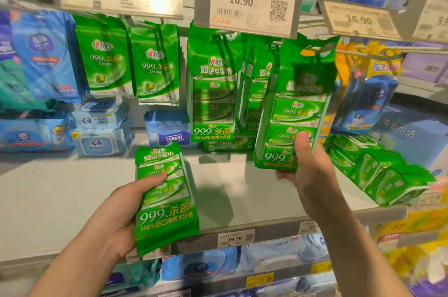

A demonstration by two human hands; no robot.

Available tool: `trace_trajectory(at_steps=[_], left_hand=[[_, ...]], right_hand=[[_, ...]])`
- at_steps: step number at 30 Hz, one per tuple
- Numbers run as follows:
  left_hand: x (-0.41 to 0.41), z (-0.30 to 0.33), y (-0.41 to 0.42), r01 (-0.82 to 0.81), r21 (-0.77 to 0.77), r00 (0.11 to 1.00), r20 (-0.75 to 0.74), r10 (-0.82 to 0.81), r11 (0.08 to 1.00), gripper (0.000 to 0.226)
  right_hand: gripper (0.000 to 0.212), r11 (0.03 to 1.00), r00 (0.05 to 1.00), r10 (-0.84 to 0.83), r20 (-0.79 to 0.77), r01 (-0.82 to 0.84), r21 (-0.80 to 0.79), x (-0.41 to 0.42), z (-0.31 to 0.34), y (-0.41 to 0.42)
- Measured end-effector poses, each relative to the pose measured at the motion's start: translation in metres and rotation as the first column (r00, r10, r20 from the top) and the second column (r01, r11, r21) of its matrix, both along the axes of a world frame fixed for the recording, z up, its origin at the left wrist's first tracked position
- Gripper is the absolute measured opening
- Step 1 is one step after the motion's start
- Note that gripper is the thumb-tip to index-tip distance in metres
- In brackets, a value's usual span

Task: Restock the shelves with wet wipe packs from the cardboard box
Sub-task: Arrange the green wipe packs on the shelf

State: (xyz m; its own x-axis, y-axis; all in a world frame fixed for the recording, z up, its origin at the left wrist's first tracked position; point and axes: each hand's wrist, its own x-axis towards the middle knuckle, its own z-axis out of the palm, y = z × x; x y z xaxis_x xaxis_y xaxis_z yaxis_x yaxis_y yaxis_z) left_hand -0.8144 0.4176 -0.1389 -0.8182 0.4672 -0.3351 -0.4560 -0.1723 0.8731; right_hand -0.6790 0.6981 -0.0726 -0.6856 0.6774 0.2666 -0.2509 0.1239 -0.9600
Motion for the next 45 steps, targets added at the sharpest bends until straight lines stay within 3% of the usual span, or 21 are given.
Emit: trace_trajectory(at_steps=[2, 11, 14, 16, 21, 24, 27, 29, 31, 33, 35, 37, 39, 42, 45], left_hand=[[0.002, 0.004, 0.0, -0.002, 0.0, 1.0, -0.009, 0.002, 1.0, 0.06], [0.019, 0.028, 0.004, -0.022, 0.048, 1.0, -0.008, 0.023, 0.999, 0.056], [0.028, 0.039, 0.007, 0.028, 0.104, 0.996, 0.082, -0.037, 0.994, 0.041], [0.032, 0.046, 0.008, 0.03, 0.125, 0.994, 0.101, -0.043, 0.992, 0.046], [0.035, 0.054, 0.004, -0.023, 0.13, 0.998, 0.061, 0.015, 0.991, 0.054], [0.038, 0.059, 0.0, -0.045, 0.154, 0.999, 0.013, 0.043, 0.987, 0.054], [0.043, 0.064, -0.009, -0.054, 0.205, 0.998, -0.03, 0.061, 0.977, 0.052], [0.052, 0.071, -0.013, -0.042, 0.238, 0.994, -0.084, 0.063, 0.97, 0.048], [0.061, 0.078, -0.013, -0.043, 0.267, 0.983, -0.163, 0.09, 0.963, 0.044], [0.07, 0.087, -0.008, -0.022, 0.274, 0.966, -0.242, 0.091, 0.961, 0.043], [0.076, 0.094, -0.002, 0.044, 0.265, 0.942, -0.331, 0.048, 0.963, 0.044], [0.083, 0.1, 0.007, 0.102, 0.249, 0.917, -0.399, 0.006, 0.963, 0.045], [0.087, 0.105, 0.018, 0.134, 0.251, 0.891, -0.455, -0.006, 0.959, 0.042], [0.093, 0.109, 0.033, 0.16, 0.207, 0.834, -0.552, -0.019, 0.965, 0.043], [0.094, 0.114, 0.038, 0.193, 0.152, 0.768, -0.638, -0.053, 0.969, 0.042]], right_hand=[[0.029, 1.0, 1.0, -0.01, 0.028, 0.009, 0.01, -0.008, 0.001, 0.004], [0.049, 1.0, 0.992, -0.017, 0.122, 0.017, 0.003, -0.037, 0.012, 0.012], [0.037, 1.0, 0.993, -0.016, 0.118, 0.019, -0.023, -0.039, 0.011, 0.011], [0.032, 0.998, 0.995, 0.006, 0.102, 0.0, -0.063, -0.038, 0.012, 0.009], [0.054, 0.99, 0.995, 0.024, 0.096, -0.01, -0.143, -0.037, 0.006, 0.011], [0.056, 0.99, 0.992, -0.003, 0.123, 0.021, -0.142, -0.032, -0.002, 0.008], [0.063, 0.992, 0.975, -0.11, 0.192, 0.121, -0.043, -0.027, -0.013, 0.001], [0.068, 0.968, 0.95, -0.236, 0.204, 0.212, 0.133, -0.02, -0.017, -0.008], [0.059, 0.936, 0.953, -0.262, 0.154, 0.212, 0.281, -0.011, -0.017, -0.022], [0.038, 0.937, 0.982, -0.143, 0.123, 0.095, 0.336, 0.001, -0.012, -0.042], [0.041, 0.966, 0.98, 0.139, 0.145, -0.166, 0.198, 0.013, -0.005, -0.065], [0.054, 0.887, 0.878, 0.441, 0.186, -0.458, 0.056, 0.024, 0.002, -0.083], [0.053, 0.786, 0.763, 0.601, 0.237, -0.618, -0.004, 0.031, 0.007, -0.099], [0.051, 0.787, 0.766, 0.615, 0.184, -0.608, -0.1, 0.032, 0.011, -0.112], [0.056, 0.877, 0.886, 0.449, 0.114, -0.462, 0.136, 0.035, 0.014, -0.108]])
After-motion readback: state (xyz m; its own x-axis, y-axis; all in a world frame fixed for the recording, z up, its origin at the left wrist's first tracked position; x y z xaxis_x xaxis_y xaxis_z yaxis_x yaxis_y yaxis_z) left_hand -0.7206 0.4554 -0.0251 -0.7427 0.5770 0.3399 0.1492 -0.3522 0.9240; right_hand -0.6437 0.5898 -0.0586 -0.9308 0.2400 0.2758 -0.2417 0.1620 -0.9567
